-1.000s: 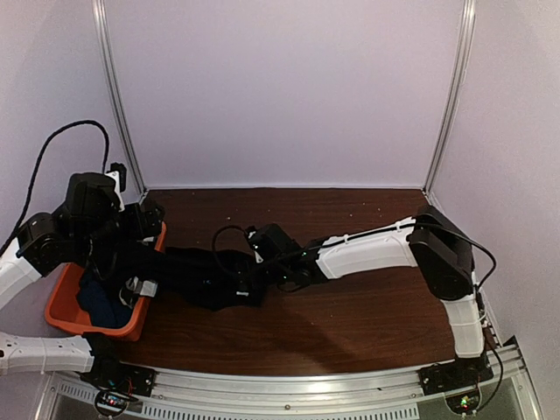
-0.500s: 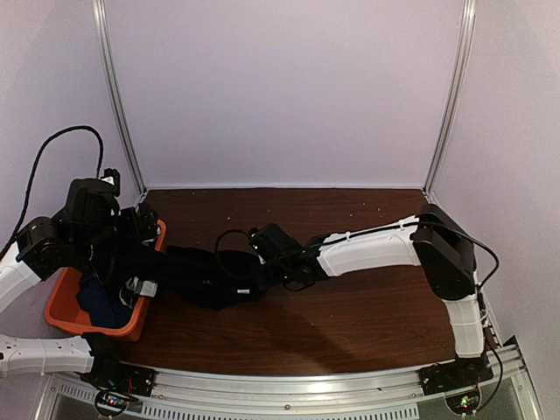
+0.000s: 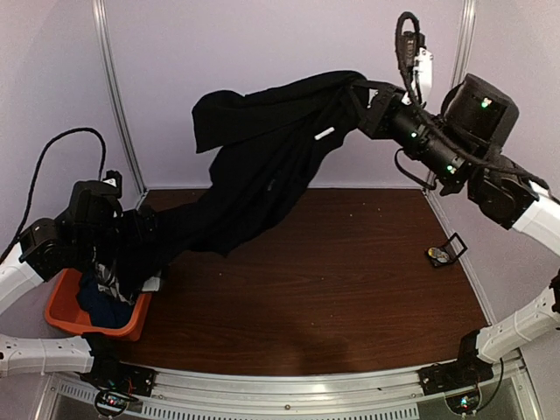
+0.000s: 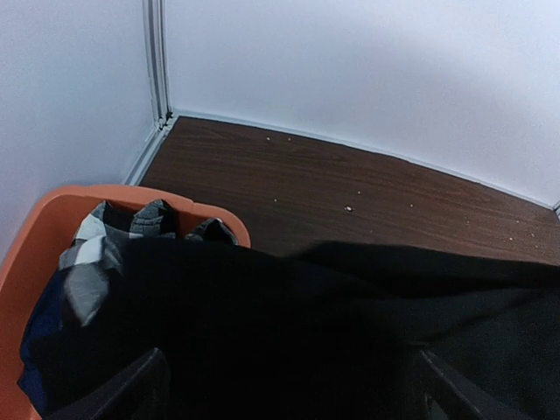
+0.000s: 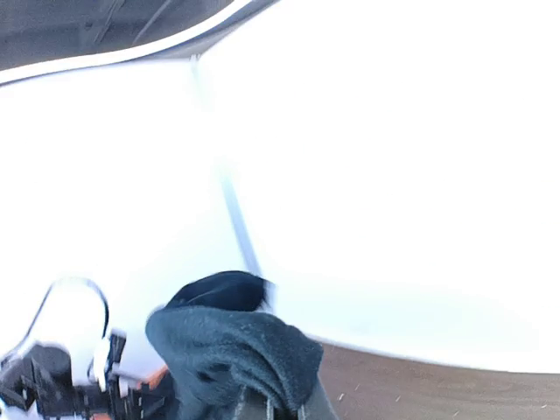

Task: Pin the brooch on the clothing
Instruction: Pass from the right arm to the left

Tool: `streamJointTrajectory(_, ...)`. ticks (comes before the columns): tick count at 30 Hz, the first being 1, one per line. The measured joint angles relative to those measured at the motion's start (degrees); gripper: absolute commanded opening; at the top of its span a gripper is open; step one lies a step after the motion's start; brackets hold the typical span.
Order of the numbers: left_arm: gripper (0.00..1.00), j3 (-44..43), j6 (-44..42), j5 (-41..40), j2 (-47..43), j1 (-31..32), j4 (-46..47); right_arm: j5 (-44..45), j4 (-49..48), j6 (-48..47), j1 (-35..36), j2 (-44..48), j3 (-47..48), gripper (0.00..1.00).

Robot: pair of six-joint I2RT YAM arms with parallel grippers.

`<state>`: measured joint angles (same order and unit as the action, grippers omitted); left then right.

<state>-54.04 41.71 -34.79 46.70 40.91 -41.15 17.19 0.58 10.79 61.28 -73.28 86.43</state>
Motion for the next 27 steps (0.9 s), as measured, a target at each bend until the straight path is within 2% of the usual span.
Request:
streamJointTrajectory(5, 0.98, 1.01, 0.44, -0.52, 3.19, 0.00, -0.50, 7.45, -0.83, -4.46, -0.13, 4.07, -0.96, 0.00)
streamJointTrajectory(12, 0.98, 1.73, 7.08, -2.56, 11.26, -1.36, -6.47, 9.22, 2.29, -5.40, -0.15, -0.48, -3.96, 0.00)
streamJointTrajectory(18, 0.88, 8.55, 13.03, 0.15, 15.58, -5.42, -9.09, 8.11, 5.31, -4.81, -0.15, -5.31, -4.35, 0.00)
streamJointTrajectory(23, 0.87, 13.55, 17.44, 1.79, 12.20, -7.54, -11.41, 7.50, 6.99, -4.59, -0.15, -5.55, -3.98, 0.00)
streamJointTrajectory(26, 0.91, 13.88, 19.26, 1.95, 6.67, -8.55, -12.90, 6.88, 7.89, -4.39, -0.15, -5.79, -3.82, 0.00)
streamJointTrajectory(27, 0.96, 13.86, 19.21, 1.97, 4.83, -8.85, -12.90, 6.73, 8.22, -4.33, -0.15, -5.88, -3.85, 0.00)
